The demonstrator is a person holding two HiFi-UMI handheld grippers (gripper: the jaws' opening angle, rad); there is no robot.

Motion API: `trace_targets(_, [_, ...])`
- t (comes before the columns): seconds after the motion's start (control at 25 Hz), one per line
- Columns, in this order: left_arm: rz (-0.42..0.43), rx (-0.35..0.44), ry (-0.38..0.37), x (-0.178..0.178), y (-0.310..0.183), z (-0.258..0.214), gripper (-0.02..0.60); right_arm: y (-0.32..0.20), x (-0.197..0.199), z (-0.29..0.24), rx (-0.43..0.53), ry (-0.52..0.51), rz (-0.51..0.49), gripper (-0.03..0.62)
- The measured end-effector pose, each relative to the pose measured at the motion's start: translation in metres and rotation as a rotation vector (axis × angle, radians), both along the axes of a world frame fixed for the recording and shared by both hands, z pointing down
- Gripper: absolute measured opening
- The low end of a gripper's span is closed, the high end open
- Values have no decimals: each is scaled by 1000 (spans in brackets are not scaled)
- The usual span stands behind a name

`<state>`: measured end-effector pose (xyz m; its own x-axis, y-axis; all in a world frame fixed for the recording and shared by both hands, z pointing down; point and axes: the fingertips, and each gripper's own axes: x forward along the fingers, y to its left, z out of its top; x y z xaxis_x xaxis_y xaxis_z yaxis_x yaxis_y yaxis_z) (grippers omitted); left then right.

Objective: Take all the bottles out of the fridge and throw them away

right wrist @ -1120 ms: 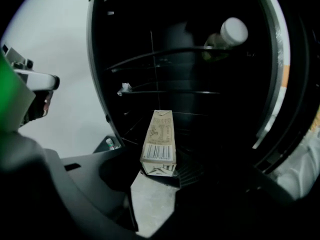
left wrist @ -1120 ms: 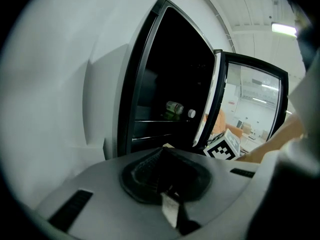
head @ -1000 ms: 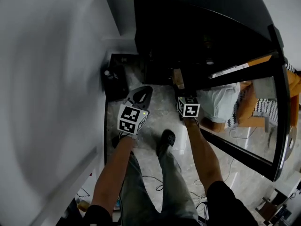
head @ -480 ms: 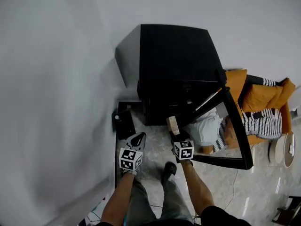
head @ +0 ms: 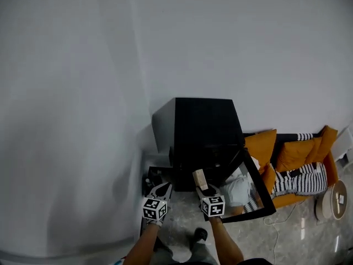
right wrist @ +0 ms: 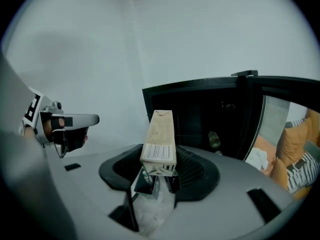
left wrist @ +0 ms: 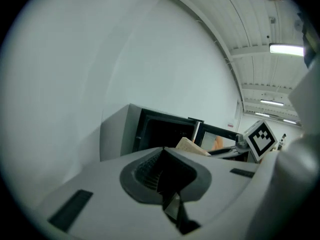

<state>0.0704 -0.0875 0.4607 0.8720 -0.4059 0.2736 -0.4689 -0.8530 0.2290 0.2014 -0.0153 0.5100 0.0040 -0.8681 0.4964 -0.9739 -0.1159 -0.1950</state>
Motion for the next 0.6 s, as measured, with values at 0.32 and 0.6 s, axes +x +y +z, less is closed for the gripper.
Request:
trace_targets(0.32, [-3,57,21,-11,1,-57,6,2,-6,-57,50,-3,-16,204])
trace_targets(0.6, [-96,73,28,-48,-6,-73,6,-14,-29,-77,65,11,-117,204])
